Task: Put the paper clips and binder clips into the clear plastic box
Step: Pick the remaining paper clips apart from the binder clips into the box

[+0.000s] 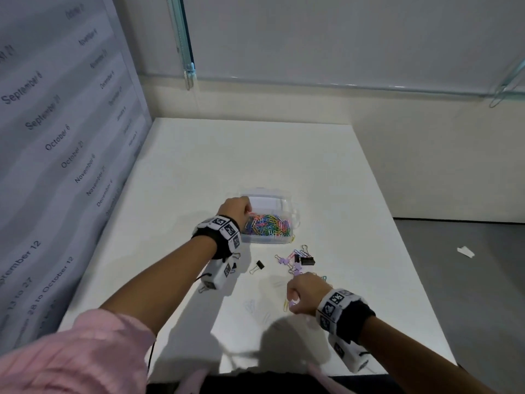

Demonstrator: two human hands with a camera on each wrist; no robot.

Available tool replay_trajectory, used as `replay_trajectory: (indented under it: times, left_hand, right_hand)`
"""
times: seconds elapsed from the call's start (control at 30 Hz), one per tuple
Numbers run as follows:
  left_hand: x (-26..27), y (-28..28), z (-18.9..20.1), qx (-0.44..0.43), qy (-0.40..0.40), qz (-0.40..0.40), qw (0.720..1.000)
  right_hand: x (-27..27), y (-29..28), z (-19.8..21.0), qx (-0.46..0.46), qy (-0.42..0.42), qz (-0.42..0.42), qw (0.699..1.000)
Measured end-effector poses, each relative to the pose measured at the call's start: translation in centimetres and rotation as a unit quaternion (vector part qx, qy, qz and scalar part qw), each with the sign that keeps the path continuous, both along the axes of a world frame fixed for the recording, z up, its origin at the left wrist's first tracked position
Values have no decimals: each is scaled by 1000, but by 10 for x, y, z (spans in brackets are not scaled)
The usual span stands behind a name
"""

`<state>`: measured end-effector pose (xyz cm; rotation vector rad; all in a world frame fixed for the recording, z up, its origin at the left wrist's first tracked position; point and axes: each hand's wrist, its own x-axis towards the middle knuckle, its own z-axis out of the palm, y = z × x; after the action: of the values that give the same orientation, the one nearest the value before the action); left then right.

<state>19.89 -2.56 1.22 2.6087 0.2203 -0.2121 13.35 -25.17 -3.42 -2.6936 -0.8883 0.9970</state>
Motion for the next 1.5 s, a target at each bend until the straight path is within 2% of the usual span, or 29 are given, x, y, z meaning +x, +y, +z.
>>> replay_trajectory:
  times: [0.1, 0.23, 0.3, 0.43, 0.53, 0.6, 0.7, 0.83, 0.93, 1.07, 1.17, 1.3, 1.5]
  left_hand:
    - [-1, -5, -13, 3, 56, -12, 998]
    - [-25, -16, -24, 13, 21, -68, 997]
    - [-44, -21, -24, -8, 41, -125, 991]
    - [-92, -30, -29, -29, 121, -207, 970]
    - [-126, -29, -47, -24, 185, -212, 959]
    - [-138, -26, -58, -18, 207, -207, 956]
    - [-141, -25, -64, -47, 195, -173, 964]
    - [-134, -35, -64, -64, 170, -149, 972]
    - [-127, -43, -64, -59, 161, -154, 973]
    - [-124, -51, -63, -49, 129, -181, 974]
    - [-121, -58, -62, -17, 112, -242, 964]
    - [-114, -69, -60, 61, 108, -322, 939]
    - [-106, -79, -57, 133, 101, -336, 927]
  right_hand:
    - [2, -3, 2, 2, 3, -17, 1000]
    - [12, -17, 4, 8, -32, -86, 996]
    - [16, -27, 5, 4, -44, -105, 994]
    - [15, -31, 6, 2, -45, -70, 997]
    - [7, -23, 3, 33, -33, -31, 998]
    - [3, -15, -1, 22, -25, -13, 999]
    - [-2, -4, -6, 12, -15, -4, 1000]
    - [-10, 15, -12, 45, -17, -1, 999]
    - [-16, 20, -13, 92, -30, -48, 994]
    - [-14, -2, -13, 117, -61, -102, 986]
    - [-8, -22, -13, 91, -74, -136, 984]
    - [-4, -35, -15, 108, -94, -186, 972]
    - [-4, -27, -14, 80, -85, -159, 980]
